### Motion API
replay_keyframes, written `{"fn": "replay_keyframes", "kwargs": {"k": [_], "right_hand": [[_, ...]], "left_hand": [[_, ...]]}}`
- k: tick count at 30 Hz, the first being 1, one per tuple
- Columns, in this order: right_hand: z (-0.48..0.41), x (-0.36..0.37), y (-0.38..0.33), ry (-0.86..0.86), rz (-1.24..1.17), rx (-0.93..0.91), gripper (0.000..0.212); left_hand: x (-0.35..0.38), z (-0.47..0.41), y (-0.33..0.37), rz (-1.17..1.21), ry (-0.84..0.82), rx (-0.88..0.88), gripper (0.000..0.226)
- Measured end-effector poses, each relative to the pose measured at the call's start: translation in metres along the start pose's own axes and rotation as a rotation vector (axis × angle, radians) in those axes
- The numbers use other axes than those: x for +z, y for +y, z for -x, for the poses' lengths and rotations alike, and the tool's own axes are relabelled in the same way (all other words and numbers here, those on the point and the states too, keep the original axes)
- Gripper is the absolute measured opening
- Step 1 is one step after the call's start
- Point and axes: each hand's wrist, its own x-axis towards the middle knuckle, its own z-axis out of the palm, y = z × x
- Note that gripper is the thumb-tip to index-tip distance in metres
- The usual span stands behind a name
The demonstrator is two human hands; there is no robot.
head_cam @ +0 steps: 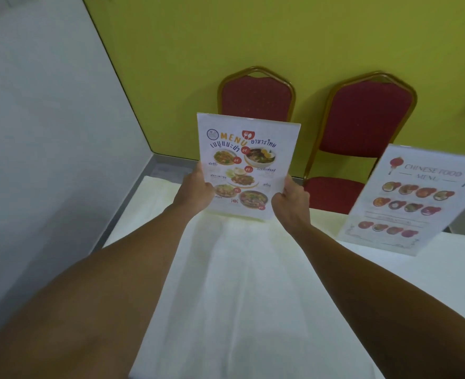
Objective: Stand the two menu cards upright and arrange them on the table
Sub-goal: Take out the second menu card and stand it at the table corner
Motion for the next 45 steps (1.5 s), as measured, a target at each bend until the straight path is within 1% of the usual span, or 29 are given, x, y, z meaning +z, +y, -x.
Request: {"fn": "replay_keyframes", "kwargs": {"k": [3, 7, 9, 13, 18, 21, 25, 29, 31, 34, 37, 42, 45], "right_hand": [[0.002, 0.032, -0.024, -0.015, -0.004, -0.041, 0.062], [0.0, 0.075, -0.051, -0.049, -0.023, -0.061, 0.056], [-0.002, 0.096, -0.062, -0.063, 0.003, -0.068, 0.056], [-0.005, 0.127, -0.079, -0.082, 0.008, -0.086, 0.054], [-0.005, 0.154, -0.089, -0.099, -0.012, -0.077, 0.058], [-0.005, 0.163, -0.091, -0.115, -0.036, -0.088, 0.061], [-0.005, 0.168, -0.091, -0.13, -0.052, -0.11, 0.062], [-0.005, 0.167, -0.085, -0.18, -0.069, -0.101, 0.07], [-0.003, 0.167, -0.082, -0.225, -0.073, -0.083, 0.075], [0.001, 0.172, -0.073, -0.273, -0.071, -0.069, 0.082], [0.003, 0.178, -0.069, -0.265, -0.057, -0.057, 0.085], [0.004, 0.184, -0.072, -0.248, -0.055, -0.034, 0.084], [0.005, 0.184, -0.072, -0.257, -0.032, -0.028, 0.086]], "left_hand": [[-0.031, -0.015, -0.025, -0.009, 0.007, -0.009, 0.067], [-0.064, -0.035, -0.061, -0.018, 0.037, -0.015, 0.071], [-0.079, -0.041, -0.074, -0.009, 0.044, -0.031, 0.069], [-0.101, -0.055, -0.102, -0.014, 0.064, -0.04, 0.059], [-0.114, -0.068, -0.126, 0.023, 0.077, -0.044, 0.056], [-0.116, -0.07, -0.135, 0.05, 0.075, -0.046, 0.056], [-0.115, -0.072, -0.147, 0.109, 0.057, -0.034, 0.062], [-0.111, -0.074, -0.151, 0.154, 0.056, -0.043, 0.069], [-0.108, -0.076, -0.156, 0.174, 0.028, -0.071, 0.074], [-0.105, -0.077, -0.167, 0.182, -0.061, -0.123, 0.08], [-0.104, -0.078, -0.177, 0.178, -0.095, -0.125, 0.087], [-0.107, -0.078, -0.172, 0.159, -0.061, -0.118, 0.084], [-0.106, -0.079, -0.174, 0.152, -0.07, -0.118, 0.086]]}}
